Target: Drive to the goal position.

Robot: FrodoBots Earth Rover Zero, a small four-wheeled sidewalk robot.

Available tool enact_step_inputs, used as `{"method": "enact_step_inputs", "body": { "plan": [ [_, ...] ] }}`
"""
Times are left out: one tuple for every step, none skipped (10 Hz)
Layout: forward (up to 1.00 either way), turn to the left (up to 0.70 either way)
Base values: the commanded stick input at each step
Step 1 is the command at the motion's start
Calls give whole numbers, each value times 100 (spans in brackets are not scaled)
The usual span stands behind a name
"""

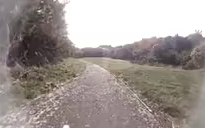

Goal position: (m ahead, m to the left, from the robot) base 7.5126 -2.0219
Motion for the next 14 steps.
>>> {"method": "enact_step_inputs", "body": {
  "plan": [
    [85, 0],
    [85, 0],
    [85, 0],
    [85, 0],
    [85, 0],
    [85, 0],
    [85, 0],
    [85, 0],
    [85, 0],
    [85, 0],
    [85, 0],
    [85, 0],
    [85, 0],
    [85, 0]
  ]
}}
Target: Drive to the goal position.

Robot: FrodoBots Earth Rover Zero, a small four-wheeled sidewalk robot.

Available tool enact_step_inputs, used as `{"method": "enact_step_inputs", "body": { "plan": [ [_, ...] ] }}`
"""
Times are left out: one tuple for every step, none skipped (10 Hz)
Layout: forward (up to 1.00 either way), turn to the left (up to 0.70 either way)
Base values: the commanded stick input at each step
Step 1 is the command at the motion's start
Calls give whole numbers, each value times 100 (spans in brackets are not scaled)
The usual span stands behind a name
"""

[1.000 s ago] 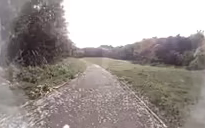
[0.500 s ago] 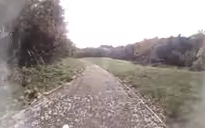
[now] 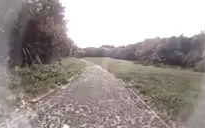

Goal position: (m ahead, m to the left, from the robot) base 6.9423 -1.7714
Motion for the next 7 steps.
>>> {"method": "enact_step_inputs", "body": {
  "plan": [
    [85, 0],
    [85, 0],
    [85, 0],
    [85, 0],
    [85, 0],
    [85, 0],
    [85, 0]
  ]
}}
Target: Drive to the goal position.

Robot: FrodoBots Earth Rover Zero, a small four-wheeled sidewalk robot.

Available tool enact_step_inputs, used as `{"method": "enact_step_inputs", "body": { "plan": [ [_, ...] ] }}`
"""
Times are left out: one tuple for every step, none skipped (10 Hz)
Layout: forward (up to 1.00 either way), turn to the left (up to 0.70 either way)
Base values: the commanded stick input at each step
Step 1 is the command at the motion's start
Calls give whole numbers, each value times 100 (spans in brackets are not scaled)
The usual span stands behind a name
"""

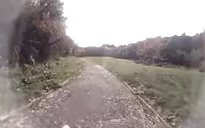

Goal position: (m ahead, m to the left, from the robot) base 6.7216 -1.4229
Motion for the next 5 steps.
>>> {"method": "enact_step_inputs", "body": {
  "plan": [
    [85, 0],
    [85, 0],
    [85, 0],
    [85, 0],
    [85, 0]
  ]
}}
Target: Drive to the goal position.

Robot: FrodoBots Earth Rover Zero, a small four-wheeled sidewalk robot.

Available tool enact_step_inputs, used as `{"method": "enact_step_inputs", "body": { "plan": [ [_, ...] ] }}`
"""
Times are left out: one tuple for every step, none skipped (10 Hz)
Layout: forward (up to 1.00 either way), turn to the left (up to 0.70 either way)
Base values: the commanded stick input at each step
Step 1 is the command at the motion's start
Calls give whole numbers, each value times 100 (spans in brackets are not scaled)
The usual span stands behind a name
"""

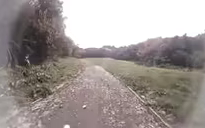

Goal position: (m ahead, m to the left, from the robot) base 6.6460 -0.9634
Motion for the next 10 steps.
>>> {"method": "enact_step_inputs", "body": {
  "plan": [
    [85, 0],
    [85, 0],
    [85, 0],
    [85, 0],
    [85, 0],
    [85, 0],
    [85, 0],
    [85, 0],
    [85, 0],
    [85, 0]
  ]
}}
